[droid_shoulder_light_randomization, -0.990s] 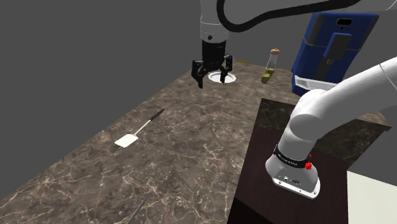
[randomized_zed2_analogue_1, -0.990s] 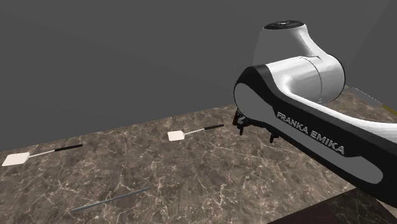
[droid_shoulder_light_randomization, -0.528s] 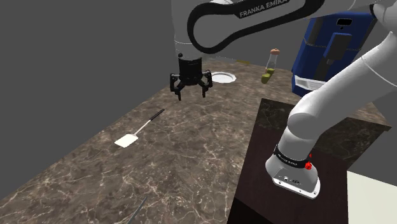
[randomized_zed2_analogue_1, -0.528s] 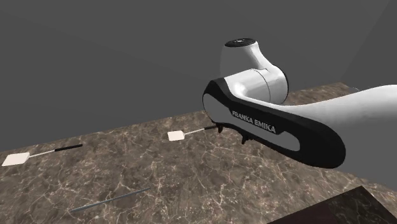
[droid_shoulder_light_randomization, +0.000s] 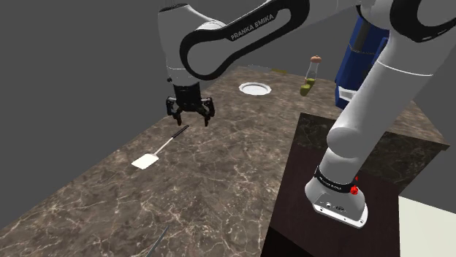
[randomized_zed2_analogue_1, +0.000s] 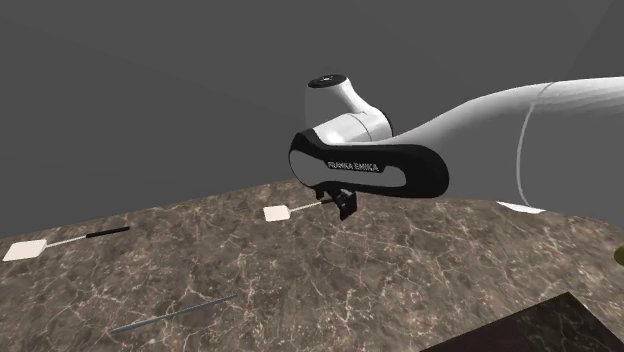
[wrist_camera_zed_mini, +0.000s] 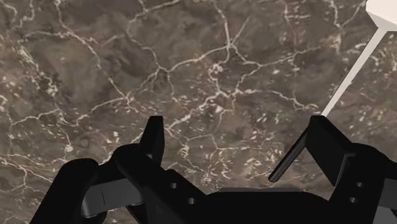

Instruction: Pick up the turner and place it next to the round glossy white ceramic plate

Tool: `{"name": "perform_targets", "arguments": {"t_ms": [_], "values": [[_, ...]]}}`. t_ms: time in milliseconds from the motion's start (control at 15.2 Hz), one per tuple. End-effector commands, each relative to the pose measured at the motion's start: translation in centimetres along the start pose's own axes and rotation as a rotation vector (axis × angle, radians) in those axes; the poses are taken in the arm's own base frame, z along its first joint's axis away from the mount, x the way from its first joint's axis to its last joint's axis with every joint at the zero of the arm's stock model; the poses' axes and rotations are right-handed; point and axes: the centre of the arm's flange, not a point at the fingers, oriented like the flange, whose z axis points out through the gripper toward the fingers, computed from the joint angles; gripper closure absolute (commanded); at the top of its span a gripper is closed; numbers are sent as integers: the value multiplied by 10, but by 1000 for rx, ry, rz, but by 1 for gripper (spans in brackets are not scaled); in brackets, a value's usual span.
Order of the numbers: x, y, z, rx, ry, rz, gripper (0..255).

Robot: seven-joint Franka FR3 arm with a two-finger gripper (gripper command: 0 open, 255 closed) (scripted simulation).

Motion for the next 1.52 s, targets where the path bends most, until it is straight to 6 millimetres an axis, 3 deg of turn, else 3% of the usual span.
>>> {"name": "perform_targets", "arguments": {"t_ms": [0, 594, 1122, 1452], "values": [[2, -23, 13, 1, -3, 74, 0], [23, -127, 66, -1, -14, 376, 0], [23, -128, 106, -1, -14, 377, 0], [23, -128, 106, -1, -14, 377, 0]]}}
